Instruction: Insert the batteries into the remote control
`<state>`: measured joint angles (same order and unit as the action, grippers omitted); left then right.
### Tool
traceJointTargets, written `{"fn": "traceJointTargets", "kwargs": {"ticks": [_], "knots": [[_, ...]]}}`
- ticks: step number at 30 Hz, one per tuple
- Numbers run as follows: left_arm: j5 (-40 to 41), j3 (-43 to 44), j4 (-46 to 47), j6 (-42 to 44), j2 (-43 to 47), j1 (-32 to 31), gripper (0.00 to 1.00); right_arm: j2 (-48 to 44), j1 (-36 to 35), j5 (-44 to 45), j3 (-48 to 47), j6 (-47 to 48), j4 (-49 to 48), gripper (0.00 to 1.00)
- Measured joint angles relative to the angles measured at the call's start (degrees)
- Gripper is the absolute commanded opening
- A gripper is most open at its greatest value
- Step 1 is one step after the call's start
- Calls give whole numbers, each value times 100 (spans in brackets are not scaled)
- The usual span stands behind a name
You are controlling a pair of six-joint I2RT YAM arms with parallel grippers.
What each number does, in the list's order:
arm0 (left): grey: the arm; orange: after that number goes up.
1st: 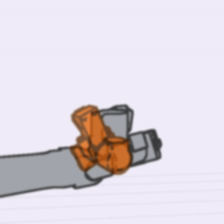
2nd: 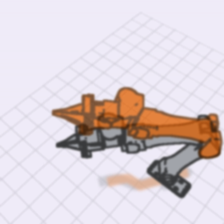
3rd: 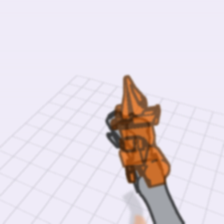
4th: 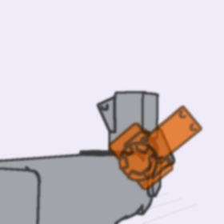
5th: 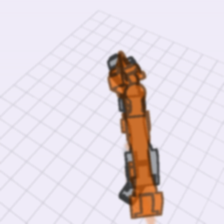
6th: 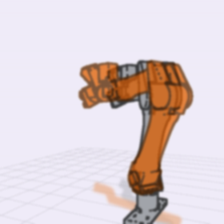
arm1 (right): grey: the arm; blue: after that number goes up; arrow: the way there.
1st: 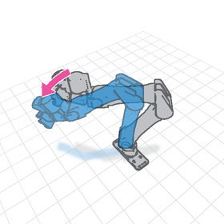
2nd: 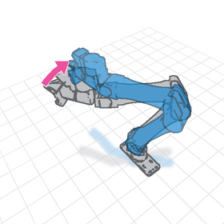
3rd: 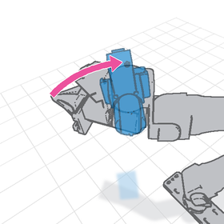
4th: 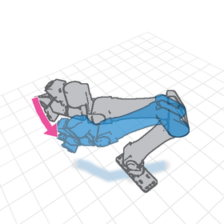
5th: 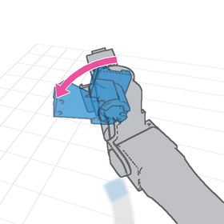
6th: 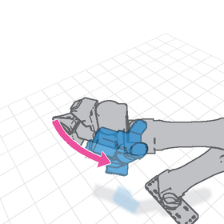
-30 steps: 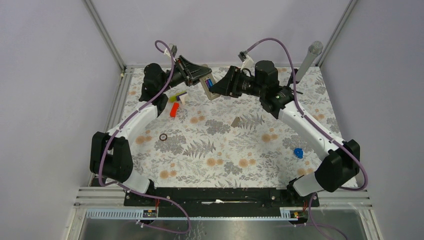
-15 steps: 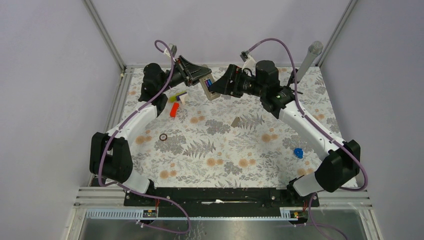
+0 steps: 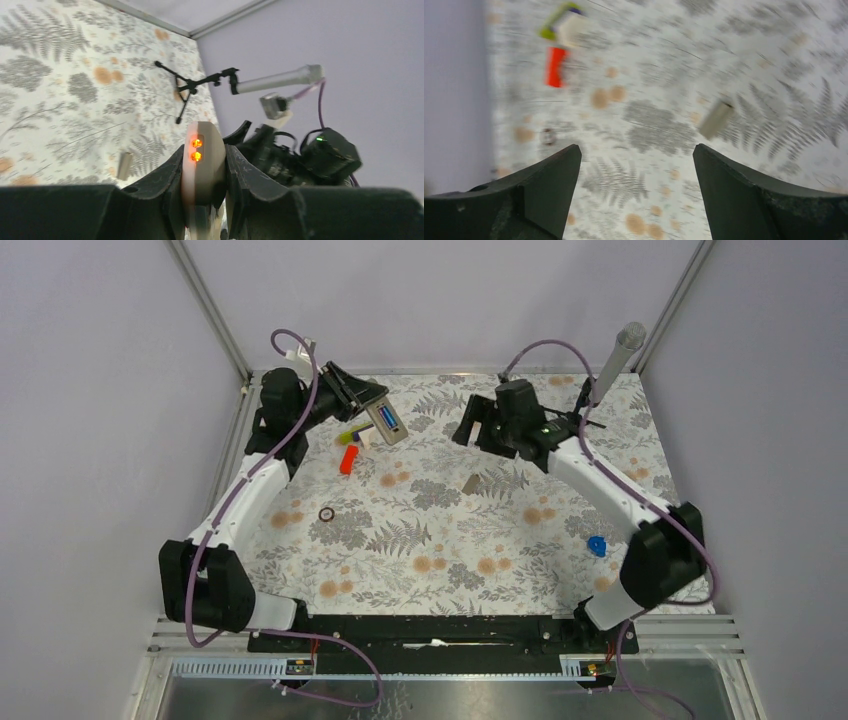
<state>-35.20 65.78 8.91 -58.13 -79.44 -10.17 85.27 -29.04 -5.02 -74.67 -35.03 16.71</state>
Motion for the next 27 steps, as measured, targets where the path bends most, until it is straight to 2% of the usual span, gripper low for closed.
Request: {"fn": "traceJointTargets", "kwargs": {"ticks": [4, 9, 16, 21, 27], "knots": [[304, -160, -411, 299, 175, 70, 0, 1008, -50, 828, -39, -96, 820, 90], [448, -302, -684, 483, 260, 129, 0, 1838, -201, 1460, -107, -142, 1276, 90], [459, -356, -802, 592, 339, 278, 0, 2940, -232, 2124, -1178, 24, 1493, 91], [422, -356, -785, 584, 339, 321, 0, 3567, -232, 2546, -1639, 205, 1631, 84], [376, -358, -723, 566, 339, 341, 0, 3716, -232, 2750, -1655, 481, 1860, 78]]}}
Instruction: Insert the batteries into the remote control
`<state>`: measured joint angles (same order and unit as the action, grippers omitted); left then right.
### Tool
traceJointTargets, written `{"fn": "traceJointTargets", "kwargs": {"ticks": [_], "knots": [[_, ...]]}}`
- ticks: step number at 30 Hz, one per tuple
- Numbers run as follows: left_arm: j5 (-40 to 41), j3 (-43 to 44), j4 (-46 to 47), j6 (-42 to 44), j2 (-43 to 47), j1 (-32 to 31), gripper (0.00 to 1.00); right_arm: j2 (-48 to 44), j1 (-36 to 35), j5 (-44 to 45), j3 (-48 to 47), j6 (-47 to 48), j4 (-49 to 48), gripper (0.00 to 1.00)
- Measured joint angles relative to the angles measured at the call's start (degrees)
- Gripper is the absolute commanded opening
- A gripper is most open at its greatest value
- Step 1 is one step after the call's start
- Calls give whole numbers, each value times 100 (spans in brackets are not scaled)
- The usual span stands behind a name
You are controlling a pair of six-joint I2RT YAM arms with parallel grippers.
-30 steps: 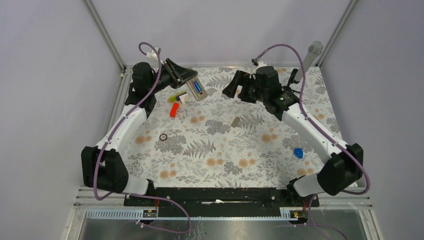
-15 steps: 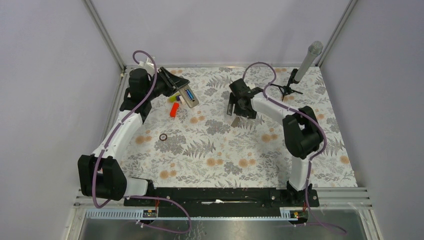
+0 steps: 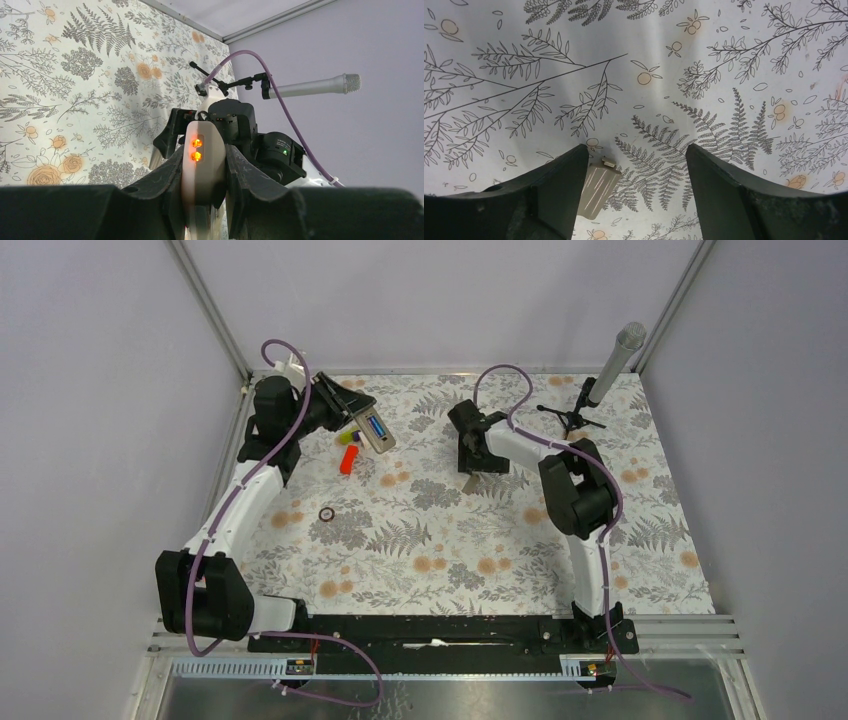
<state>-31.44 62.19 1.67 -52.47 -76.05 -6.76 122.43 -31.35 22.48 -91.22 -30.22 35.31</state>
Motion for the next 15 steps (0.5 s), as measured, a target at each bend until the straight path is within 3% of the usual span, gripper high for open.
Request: {"fn": "traceJointTargets", "kwargs": {"ticks": [15], "knots": [[-129, -297, 413, -269, -7, 15, 0, -649, 0, -511, 901, 393, 485, 67]]}}
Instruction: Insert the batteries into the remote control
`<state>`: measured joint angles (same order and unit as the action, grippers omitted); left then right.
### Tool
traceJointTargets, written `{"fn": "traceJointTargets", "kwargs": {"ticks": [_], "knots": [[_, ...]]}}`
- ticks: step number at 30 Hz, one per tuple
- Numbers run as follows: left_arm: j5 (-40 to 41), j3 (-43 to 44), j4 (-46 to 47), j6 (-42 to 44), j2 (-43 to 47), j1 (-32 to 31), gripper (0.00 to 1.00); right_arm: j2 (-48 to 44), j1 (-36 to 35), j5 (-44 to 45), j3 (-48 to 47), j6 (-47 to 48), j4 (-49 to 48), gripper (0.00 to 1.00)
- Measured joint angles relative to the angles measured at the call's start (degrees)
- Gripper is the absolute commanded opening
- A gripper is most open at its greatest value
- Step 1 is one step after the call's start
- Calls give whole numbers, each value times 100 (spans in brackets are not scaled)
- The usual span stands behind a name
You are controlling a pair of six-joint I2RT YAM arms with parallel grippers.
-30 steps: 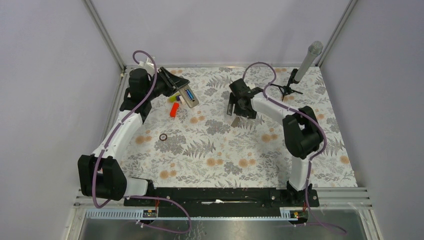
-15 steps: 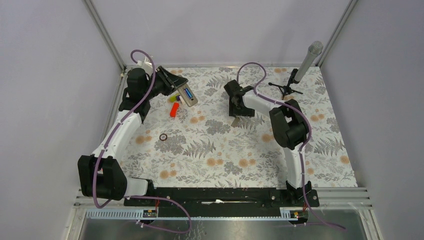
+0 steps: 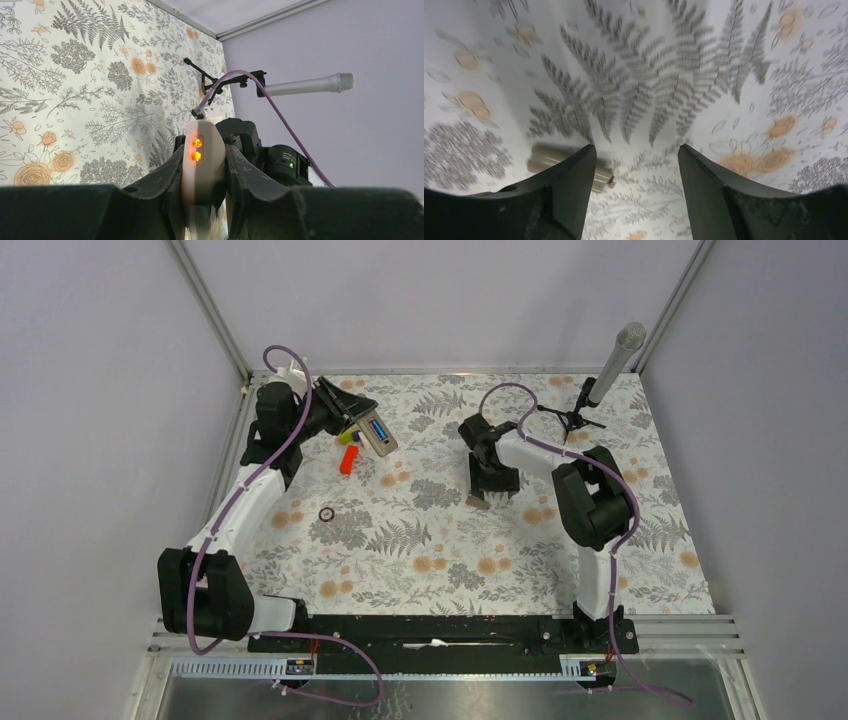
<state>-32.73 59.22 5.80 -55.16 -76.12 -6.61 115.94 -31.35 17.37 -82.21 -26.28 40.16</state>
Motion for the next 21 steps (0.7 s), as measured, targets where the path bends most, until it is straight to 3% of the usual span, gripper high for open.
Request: {"fn": "traceJointTargets", "kwargs": {"ticks": [7, 13, 21], "knots": [[-2, -101, 37, -31, 0, 0, 0, -437, -66, -658, 664, 188, 162, 62], [-2, -151, 31, -35, 22, 0, 0, -664, -216, -710, 892, 155, 188, 61], [24, -151, 9, -11, 94, 2, 0, -1353, -229, -1014, 739, 295, 70, 77]]}}
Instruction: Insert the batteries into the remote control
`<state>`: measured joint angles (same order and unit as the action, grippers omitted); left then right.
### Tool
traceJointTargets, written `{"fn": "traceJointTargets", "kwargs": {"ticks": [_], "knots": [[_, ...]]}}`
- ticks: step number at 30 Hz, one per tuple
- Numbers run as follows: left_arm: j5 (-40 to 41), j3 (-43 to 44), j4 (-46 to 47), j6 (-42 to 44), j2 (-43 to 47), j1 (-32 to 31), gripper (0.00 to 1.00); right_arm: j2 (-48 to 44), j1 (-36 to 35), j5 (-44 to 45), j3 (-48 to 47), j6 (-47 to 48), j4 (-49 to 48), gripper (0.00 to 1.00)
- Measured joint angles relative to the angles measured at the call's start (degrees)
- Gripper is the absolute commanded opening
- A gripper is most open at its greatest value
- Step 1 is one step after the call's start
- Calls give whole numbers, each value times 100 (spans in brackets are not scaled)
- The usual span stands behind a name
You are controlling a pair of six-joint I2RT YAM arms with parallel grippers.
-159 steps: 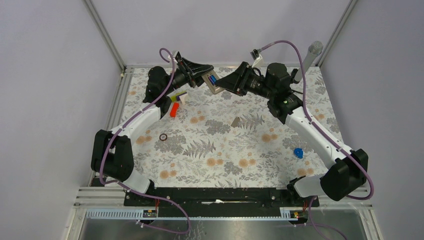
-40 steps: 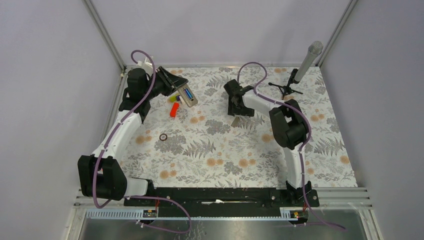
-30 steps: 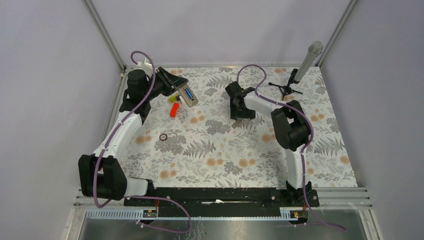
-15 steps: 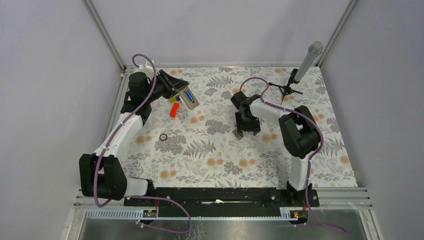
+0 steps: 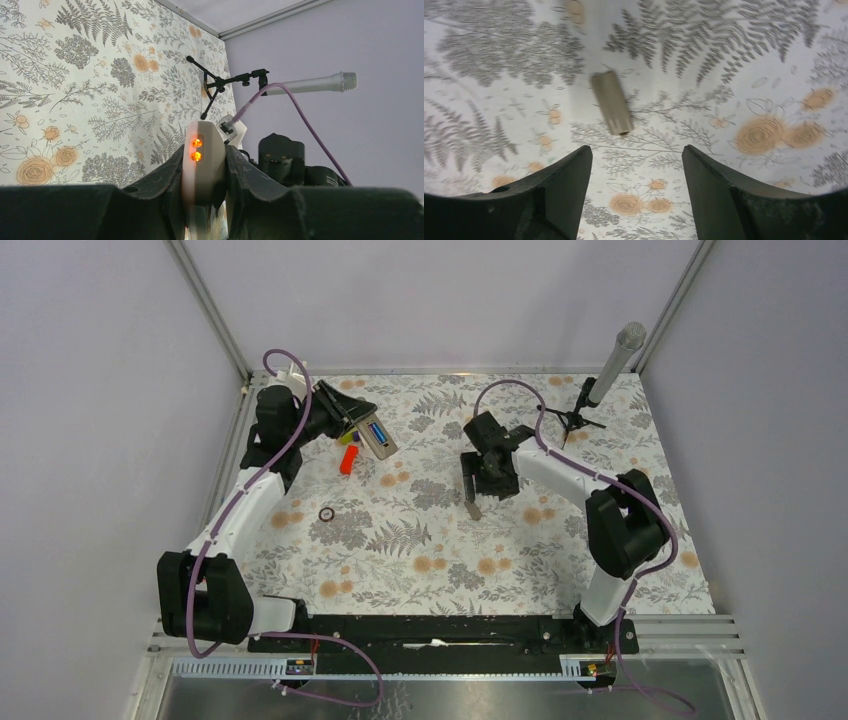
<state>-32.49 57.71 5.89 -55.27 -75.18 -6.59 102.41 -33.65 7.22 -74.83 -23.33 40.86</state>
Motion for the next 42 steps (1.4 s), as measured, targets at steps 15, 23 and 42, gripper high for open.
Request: {"fn": "traceJointTargets", "kwargs": {"ticks": [15, 23, 42], "knots": [[42, 2, -4, 24, 2, 11, 0, 476, -199, -881, -24, 1073, -470, 69], [35, 46, -20, 46, 2, 39, 0, 739, -203, -835, -114, 1239, -345, 60], [13, 46, -20, 42, -44, 120, 0, 960, -210, -772, -118, 1250, -264, 46]]}}
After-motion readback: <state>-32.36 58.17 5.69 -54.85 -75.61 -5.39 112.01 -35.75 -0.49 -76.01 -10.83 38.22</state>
